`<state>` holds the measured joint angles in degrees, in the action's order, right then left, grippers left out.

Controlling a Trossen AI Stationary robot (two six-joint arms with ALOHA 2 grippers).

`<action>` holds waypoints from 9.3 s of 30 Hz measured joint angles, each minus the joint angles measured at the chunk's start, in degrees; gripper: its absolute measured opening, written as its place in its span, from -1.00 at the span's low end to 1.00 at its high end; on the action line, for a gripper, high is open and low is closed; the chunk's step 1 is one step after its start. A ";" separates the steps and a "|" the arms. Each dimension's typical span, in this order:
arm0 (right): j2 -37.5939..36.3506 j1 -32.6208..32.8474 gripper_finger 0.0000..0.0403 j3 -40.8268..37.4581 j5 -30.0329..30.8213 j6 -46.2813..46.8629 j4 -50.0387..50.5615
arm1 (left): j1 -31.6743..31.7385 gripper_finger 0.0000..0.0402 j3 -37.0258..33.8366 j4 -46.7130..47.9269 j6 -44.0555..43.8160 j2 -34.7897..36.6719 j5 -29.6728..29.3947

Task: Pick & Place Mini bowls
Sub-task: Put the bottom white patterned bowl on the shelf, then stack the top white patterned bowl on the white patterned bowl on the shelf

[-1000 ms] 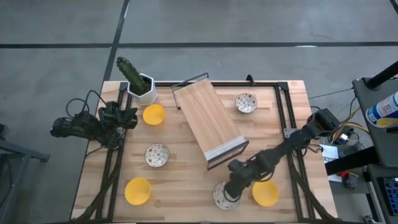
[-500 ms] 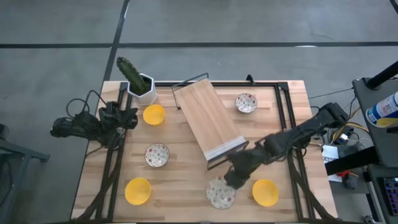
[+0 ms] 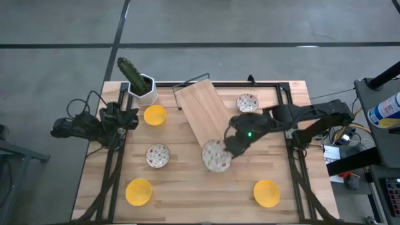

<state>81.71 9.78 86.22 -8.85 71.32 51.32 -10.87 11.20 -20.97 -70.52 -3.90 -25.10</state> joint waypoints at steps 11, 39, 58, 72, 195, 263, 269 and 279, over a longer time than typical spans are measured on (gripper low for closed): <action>0.24 -16.72 -0.96 1.63 -0.13 -11.03 11.58 | 0.01 -1.00 -0.13 0.02 0.27 0.00 0.02; 27.91 -38.99 -0.96 25.66 -7.63 -25.33 13.76 | 0.00 -1.00 -0.24 1.07 0.07 0.00 0.02; 43.80 -40.89 -0.96 47.36 -10.93 -31.49 27.54 | 0.01 -1.00 -0.24 1.40 -0.02 0.00 0.49; 43.71 -41.35 -0.74 46.87 -11.27 -33.22 28.23 | 0.01 -1.00 -0.24 1.36 -0.04 0.00 0.48; 13.43 -67.60 -0.96 -20.63 -1.92 -46.46 4.44 | 0.02 -1.00 -0.24 1.33 -0.54 0.02 1.44; 11.69 -68.76 -0.96 -10.71 -13.64 -41.76 0.67 | 0.01 -1.00 -0.22 1.33 -1.53 0.02 0.61; 11.63 -67.83 -0.96 -1.90 -17.26 -42.13 6.91 | 0.02 -1.00 -0.22 1.49 -1.02 0.02 0.61; 11.61 -60.07 -0.96 12.29 -20.34 -41.03 14.74 | 0.02 -1.00 -0.22 1.70 -0.92 0.02 0.61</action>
<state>93.32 -50.29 98.51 -29.19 30.29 66.06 -10.85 10.98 -19.27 -71.44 -3.88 -24.49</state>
